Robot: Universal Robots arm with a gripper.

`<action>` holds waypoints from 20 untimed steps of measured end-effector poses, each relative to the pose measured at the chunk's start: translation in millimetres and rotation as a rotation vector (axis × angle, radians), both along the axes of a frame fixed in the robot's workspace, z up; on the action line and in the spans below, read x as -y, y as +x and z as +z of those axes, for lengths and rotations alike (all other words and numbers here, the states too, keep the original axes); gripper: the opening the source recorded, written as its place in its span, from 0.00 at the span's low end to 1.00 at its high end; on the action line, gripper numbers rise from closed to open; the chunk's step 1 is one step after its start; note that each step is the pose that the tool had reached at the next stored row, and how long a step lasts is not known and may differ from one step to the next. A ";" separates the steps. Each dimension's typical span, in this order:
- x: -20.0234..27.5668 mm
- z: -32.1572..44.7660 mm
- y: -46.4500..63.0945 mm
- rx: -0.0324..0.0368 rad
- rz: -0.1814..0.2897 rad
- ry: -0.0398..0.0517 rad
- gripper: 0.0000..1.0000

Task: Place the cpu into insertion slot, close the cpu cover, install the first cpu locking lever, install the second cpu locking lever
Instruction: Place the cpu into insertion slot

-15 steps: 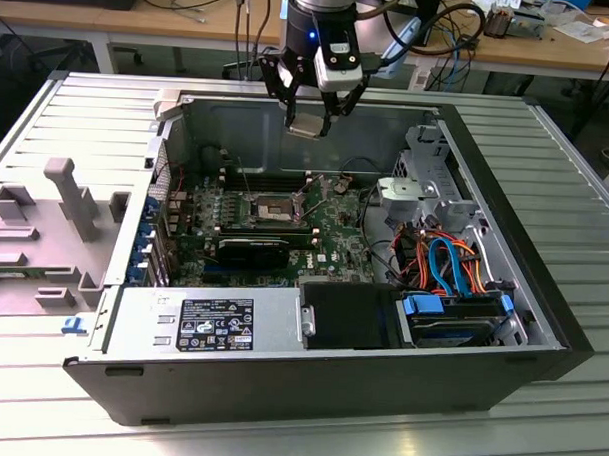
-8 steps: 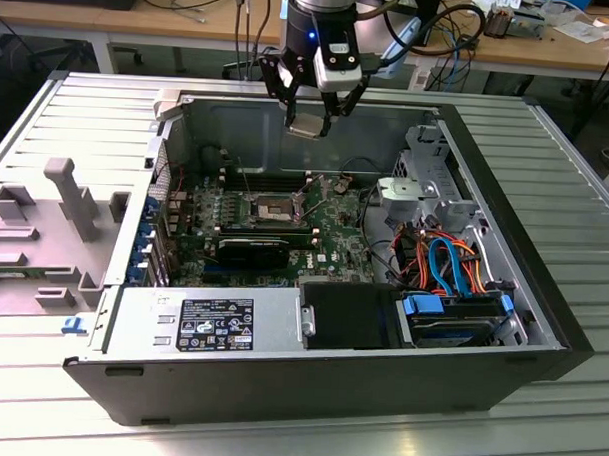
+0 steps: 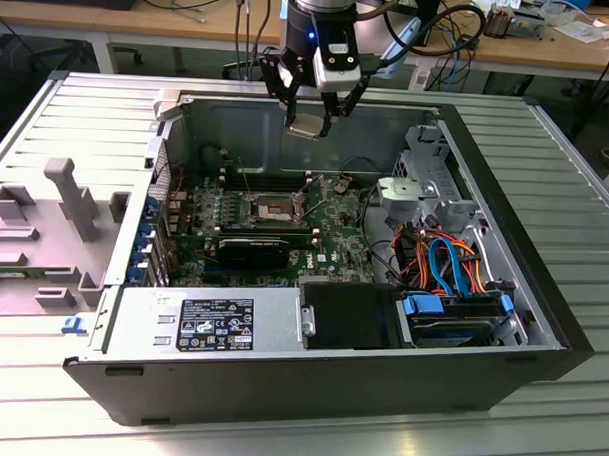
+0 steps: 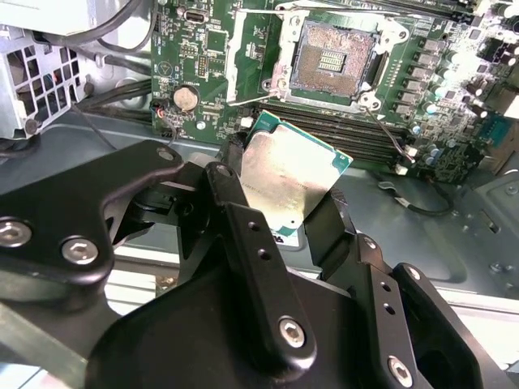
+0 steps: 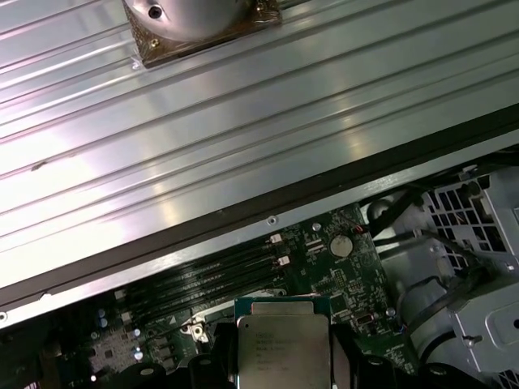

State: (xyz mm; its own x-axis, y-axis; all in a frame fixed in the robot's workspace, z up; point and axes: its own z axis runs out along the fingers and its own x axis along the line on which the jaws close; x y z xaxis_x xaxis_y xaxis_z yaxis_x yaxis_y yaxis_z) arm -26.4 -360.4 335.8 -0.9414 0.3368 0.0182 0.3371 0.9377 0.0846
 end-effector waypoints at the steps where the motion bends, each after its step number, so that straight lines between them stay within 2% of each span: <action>1: 0.0 0.0 0.0 0.0000 -0.002 0.0000 0.55; 20: 0.0 -0.6 0.0 0.0000 -0.027 0.0000 0.55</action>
State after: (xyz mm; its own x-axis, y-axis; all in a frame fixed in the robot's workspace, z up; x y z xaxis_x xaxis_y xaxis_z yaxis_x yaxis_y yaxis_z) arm -26.4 -360.4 335.1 -0.9319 0.3623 0.0182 0.3624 0.9282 0.0846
